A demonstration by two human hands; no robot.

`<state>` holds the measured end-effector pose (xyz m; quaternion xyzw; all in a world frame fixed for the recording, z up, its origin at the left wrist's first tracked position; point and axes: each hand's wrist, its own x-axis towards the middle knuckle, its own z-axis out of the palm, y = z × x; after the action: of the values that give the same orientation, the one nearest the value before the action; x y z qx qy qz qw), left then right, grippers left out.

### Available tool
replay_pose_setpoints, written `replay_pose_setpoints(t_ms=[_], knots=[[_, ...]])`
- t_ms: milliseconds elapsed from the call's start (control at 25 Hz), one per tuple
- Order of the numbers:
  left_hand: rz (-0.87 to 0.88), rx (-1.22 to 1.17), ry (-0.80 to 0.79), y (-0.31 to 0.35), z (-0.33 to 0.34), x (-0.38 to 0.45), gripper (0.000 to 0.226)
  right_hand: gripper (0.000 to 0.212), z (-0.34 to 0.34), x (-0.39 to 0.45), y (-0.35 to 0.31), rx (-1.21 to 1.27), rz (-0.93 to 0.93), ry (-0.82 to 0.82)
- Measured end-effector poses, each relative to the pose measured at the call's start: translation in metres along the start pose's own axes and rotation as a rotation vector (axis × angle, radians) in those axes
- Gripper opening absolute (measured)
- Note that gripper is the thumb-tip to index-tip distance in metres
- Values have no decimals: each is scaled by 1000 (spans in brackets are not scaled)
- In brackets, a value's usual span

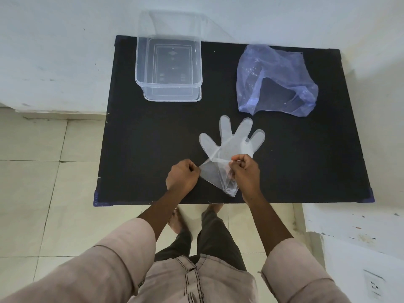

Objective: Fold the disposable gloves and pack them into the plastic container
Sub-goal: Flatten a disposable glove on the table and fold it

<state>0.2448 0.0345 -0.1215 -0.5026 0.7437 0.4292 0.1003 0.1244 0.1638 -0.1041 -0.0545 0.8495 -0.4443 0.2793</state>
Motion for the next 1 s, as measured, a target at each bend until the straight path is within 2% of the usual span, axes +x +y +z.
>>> replay_pose_setpoints(t_ms=[80, 160, 240, 280, 360, 560, 760, 1000], knots=[[181, 129, 128, -1, 0, -10, 19, 3, 2, 0, -2, -17, -20, -13], [546, 319, 237, -6, 6, -25, 32, 7, 4, 0, -2, -42, -30, -13], [835, 505, 210, -16, 22, -39, 48, 11, 5, -1, -2, -73, -37, -12], [891, 592, 174, -25, 31, -41, 57, 13, 6, -2, -2, -93, -46, -11], [866, 691, 104, -39, 42, -39, 70, 17, 7, -2, -2, -136, -56, -8], [786, 783, -34, -39, 49, -28, 76, 17, 6, 1, -4, -179, -78, -26], [776, 824, -51, -38, 44, -23, 78, 25, 1, 6, -5, -233, -64, -28], [759, 857, -89, -35, 41, -21, 78, 13, -21, 23, -24, -229, -125, 8]])
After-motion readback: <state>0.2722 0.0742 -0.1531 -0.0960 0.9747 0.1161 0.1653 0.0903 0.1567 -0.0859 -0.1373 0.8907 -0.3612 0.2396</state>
